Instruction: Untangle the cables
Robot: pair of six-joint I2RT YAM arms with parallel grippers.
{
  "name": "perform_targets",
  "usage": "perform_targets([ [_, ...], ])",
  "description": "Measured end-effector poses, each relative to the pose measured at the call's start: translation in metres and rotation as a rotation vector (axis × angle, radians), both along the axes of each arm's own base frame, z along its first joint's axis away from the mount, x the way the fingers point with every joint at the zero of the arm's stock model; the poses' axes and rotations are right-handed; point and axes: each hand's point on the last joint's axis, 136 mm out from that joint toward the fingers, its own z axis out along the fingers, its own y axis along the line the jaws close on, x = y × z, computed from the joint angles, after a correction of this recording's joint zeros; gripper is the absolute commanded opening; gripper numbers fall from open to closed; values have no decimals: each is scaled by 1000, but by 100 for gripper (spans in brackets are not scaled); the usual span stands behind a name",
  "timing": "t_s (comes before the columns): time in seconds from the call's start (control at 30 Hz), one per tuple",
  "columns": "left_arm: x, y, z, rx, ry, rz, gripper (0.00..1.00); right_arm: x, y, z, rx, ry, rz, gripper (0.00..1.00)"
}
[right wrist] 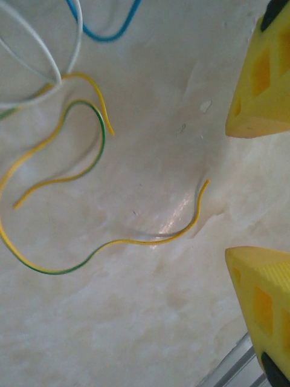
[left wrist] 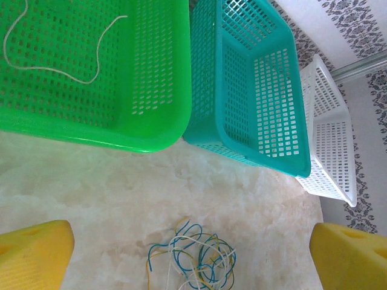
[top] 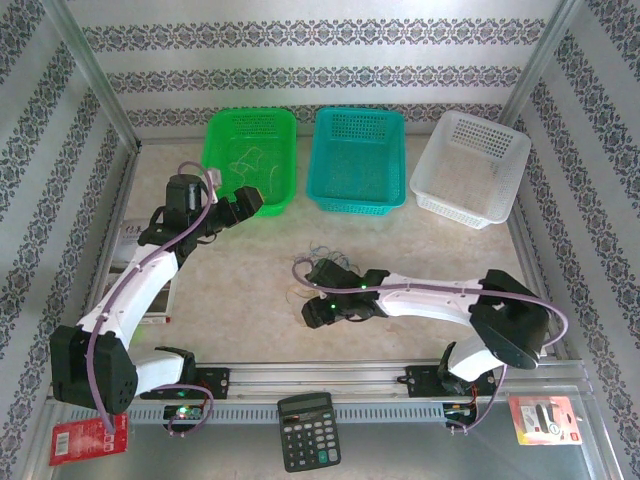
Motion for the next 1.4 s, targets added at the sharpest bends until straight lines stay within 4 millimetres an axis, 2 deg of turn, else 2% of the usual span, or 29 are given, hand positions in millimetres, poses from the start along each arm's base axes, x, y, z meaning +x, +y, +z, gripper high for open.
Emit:
perform_targets([
  [0.13,-1,0,1,0,-3,0,100,-7,10,-4,-29,1,47,59],
  [0.3,0,3,1,0,-5,8,100,-6,15,-4,-47,-5,71,65],
  [0.8,11,45,4,-22,-10,105,100,-4,33,-19,-109,28,153,63],
  [0.97,12,48,5,-37,-17,109,100,-13,33,-30,-148,65,181,60],
  [1.1,12,49,5,-50,-17,113,100,-12,32,-31,-182,70,188,56],
  [1.33,16,49,9,-74,-36,123,100,-7,25,-35,-256,35,199,28],
  [1.4,16,48,9,-83,-36,121,100,-6,22,-36,-271,23,199,25],
])
